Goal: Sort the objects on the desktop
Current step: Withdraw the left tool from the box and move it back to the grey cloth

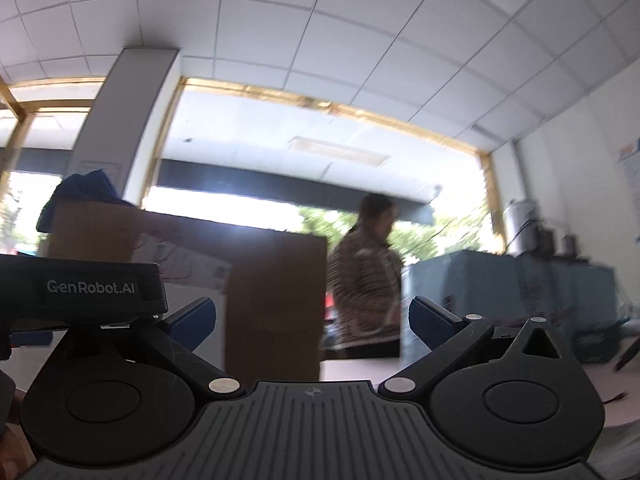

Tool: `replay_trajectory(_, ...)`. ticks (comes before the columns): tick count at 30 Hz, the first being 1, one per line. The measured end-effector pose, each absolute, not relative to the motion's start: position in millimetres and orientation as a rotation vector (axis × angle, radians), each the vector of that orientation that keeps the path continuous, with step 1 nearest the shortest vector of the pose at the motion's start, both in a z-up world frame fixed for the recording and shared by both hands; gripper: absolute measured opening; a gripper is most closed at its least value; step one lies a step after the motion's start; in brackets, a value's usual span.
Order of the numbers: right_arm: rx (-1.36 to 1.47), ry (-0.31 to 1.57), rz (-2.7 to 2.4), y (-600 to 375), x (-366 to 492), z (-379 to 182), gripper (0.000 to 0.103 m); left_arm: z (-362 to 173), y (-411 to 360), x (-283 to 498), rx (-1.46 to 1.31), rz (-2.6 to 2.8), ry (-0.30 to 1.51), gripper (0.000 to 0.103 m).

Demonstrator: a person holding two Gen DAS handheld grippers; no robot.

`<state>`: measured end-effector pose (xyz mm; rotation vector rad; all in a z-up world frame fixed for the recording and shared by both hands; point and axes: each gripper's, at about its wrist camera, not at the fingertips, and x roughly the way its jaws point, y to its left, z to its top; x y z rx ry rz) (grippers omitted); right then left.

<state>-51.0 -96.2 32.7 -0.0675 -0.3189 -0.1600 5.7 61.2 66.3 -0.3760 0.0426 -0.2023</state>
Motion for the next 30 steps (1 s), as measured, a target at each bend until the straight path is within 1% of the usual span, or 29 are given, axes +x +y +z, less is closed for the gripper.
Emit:
replay_trajectory(5,-0.128,-0.401,-0.298,-100.5,-78.1,26.7,0.103,62.1,57.7,4.5,-0.422,-0.366,0.055,0.103)
replay_trajectory(7,-0.154,-0.406,-0.367,-104.4,-87.3,25.1,0.103,61.8,54.7,5.1,-0.409,-0.418,0.067,0.103)
replay_trajectory(10,-0.146,-0.342,-0.448,-123.4,-95.8,26.5,0.103,61.8,44.3,4.0,-0.351,-0.470,0.085,0.103)
replay_trajectory(14,-0.017,-0.252,-0.550,-174.3,-106.6,31.9,0.103,59.3,28.5,1.4,-0.287,-0.562,0.139,0.103)
replay_trajectory(17,-0.042,-0.201,-0.643,-208.7,-111.7,29.1,0.103,56.5,20.7,0.8,-0.257,-0.598,0.165,0.103)
replay_trajectory(25,-0.116,-0.212,-0.818,-298.0,-123.4,28.0,0.103,50.1,2.3,-2.4,-0.173,-0.662,0.198,0.103)
replay_trajectory(30,0.064,-0.163,-0.780,-338.0,-120.7,23.6,0.103,47.2,-6.7,-1.0,-0.135,-0.684,0.221,0.103)
